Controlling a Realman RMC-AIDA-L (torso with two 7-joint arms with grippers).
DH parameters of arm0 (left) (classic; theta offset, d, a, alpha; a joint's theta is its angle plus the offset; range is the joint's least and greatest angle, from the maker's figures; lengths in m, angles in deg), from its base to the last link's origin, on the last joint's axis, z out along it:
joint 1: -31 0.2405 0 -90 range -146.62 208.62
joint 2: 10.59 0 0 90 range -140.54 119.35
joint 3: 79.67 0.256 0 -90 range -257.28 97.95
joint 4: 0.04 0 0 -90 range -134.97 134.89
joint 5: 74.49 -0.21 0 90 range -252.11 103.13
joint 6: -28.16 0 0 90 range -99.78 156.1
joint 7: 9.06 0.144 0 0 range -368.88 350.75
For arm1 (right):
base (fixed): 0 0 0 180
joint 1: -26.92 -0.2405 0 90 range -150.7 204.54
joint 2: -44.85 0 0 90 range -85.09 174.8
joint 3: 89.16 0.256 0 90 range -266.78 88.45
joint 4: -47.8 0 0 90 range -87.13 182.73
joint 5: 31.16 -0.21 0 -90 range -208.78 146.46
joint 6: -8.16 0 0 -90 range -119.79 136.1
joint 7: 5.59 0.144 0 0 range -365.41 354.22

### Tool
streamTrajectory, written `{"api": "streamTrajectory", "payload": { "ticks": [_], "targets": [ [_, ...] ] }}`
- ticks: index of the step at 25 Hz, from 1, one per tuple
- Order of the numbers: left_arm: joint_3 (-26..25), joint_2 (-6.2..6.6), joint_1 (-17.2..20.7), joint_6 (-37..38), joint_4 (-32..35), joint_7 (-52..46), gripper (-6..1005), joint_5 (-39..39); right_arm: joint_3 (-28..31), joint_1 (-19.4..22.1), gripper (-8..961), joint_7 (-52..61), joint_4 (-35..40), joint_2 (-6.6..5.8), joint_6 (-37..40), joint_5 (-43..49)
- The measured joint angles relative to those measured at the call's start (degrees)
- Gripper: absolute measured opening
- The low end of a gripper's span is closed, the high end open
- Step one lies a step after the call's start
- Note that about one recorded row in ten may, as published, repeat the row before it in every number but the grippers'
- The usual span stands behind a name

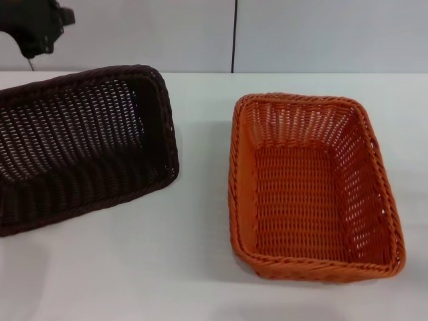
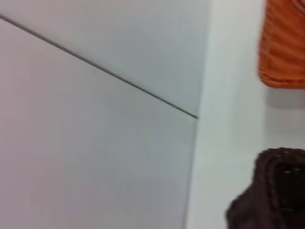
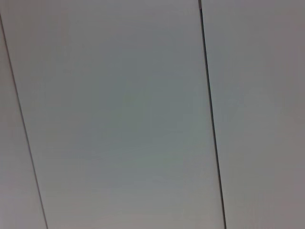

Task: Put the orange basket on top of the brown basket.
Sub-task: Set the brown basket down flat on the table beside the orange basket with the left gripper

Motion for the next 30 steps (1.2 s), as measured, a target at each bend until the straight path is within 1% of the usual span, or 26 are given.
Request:
{"api": "streamTrajectory", "payload": {
  "ticks": [1,2,3,5,6,9,13,18,23,27,28,29,30],
  "targets": [
    [2.28,0.05,2.94,2.56,-1.41,-0.55,0,2.09,0.05,0.0,650,0.0,-0.01,0.0,0.14,0.0],
    [2.28,0.05,2.94,2.56,-1.41,-0.55,1,2.09,0.17,0.03,650,0.0,-0.02,0.01,0.3,0.0],
    [3.93,0.26,4.71,3.37,-1.73,-0.61,1,3.4,0.21,0.07,651,0.0,-0.02,0.01,0.39,0.0],
    [5.26,0.47,6.12,3.88,-0.51,-0.48,3,3.88,0.17,0.06,651,0.0,-0.02,0.01,0.54,0.0],
    [5.49,0.49,6.06,3.55,1.1,-0.47,4,2.51,0.0,-0.05,651,-0.01,-0.02,-0.03,0.56,0.0],
    [5.55,0.41,5.83,3.12,2.2,-0.73,7,1.18,-0.04,-0.13,650,-0.01,0.05,-0.08,0.57,0.0],
    [6.32,0.21,6.57,3.29,1.6,-1.41,10,1.04,-0.07,-0.35,650,-0.03,0.15,-0.14,0.57,0.0],
    [7.39,0.17,7.11,2.48,-0.05,-3.53,180,0.44,-0.06,-0.39,651,-0.05,0.05,-0.14,0.6,0.03],
    [10.25,0.18,9.31,3.65,-1.61,-4.22,268,-0.55,-0.04,-0.23,651,-0.07,0.0,-0.14,0.65,0.14],
    [13.38,0.1,10.08,7.33,-0.11,-5.51,339,-4.6,-0.04,-0.22,651,-0.09,0.01,-0.14,0.65,0.27],
    [13.38,0.1,10.08,7.33,-0.11,-5.51,356,-4.6,-0.04,-0.23,651,-0.08,0.03,-0.14,0.65,0.29],
    [14.03,0.09,10.17,9.04,0.92,-5.85,374,-5.63,-0.04,-0.24,651,-0.09,0.09,-0.14,0.65,0.35],
    [14.03,0.09,10.17,9.04,0.92,-5.85,407,-5.63,-0.05,-0.26,651,-0.09,0.15,-0.14,0.65,0.38]
  ]
}}
